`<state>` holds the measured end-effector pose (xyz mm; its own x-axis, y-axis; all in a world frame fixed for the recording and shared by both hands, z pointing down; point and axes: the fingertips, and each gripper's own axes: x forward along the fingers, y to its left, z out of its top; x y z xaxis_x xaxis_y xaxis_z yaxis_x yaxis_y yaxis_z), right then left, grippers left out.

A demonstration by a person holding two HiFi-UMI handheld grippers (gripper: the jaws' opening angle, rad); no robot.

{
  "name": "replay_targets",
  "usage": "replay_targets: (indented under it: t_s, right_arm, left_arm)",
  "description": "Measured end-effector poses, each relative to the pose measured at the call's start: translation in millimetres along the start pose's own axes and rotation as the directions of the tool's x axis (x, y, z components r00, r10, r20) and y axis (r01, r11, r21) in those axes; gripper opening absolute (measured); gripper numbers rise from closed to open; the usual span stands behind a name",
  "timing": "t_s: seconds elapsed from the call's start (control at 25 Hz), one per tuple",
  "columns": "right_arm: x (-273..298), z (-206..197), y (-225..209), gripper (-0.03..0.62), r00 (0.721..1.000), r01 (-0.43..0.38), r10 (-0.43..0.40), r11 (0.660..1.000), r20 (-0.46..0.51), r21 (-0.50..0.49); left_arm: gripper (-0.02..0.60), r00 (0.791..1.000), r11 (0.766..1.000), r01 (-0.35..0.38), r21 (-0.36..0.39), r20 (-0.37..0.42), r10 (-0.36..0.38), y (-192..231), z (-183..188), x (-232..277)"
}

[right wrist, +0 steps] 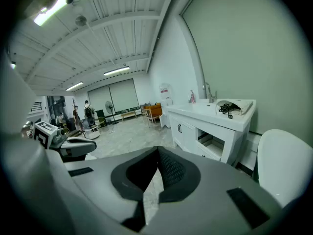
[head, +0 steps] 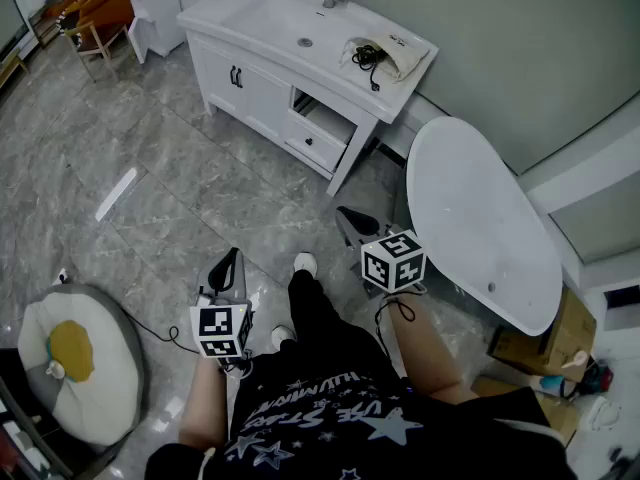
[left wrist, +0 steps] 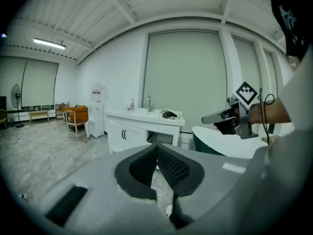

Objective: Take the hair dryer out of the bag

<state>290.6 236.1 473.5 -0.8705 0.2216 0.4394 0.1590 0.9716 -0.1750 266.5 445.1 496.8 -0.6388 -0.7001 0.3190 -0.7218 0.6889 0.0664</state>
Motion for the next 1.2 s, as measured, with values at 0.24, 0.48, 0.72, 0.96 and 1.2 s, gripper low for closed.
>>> replay_targets:
  t_s: [0.24,0.48,0.72,0.96,1.2]
  right_arm:
    - [-18.3,-14.4,11.6,0.002,1.000,0.015,-0.015,1.000,-0.015,-0.008]
    - [-23.2,-24.2,21.2,0.002,0.999,0.013,-0.014,1.000,-0.030,-0.011]
    - [-24.5,-16.8,14.8,0.002,1.000,0.027,-0.027,1.000,0.000,0.006]
    - [-17.6,7.3,-3.5,0.003,0.997,0.053,-0.056,0.998,0.062,0.044]
    - [6.6,33.3,-47.4,0.147,0.991,0.084,-0.095,0.991,0.098,0.107]
  left_arm:
    - [0.021,1.000,1.000,-0.003,0.022,0.018,0.003,-9.4,2.7,-18.9]
    - [0.021,1.000,1.000,-0.007,0.010,0.013,0.007,-13.2,-6.7,-31.6]
    - [0.021,1.000,1.000,-0.005,0.016,0.025,0.005,-14.3,0.2,-28.9]
    - [0.025,0.998,1.000,-0.015,0.026,0.069,0.013,-6.2,23.6,-7.0]
    - [0.217,0.997,0.999,0.025,0.025,0.067,-0.027,1.9,44.1,44.2]
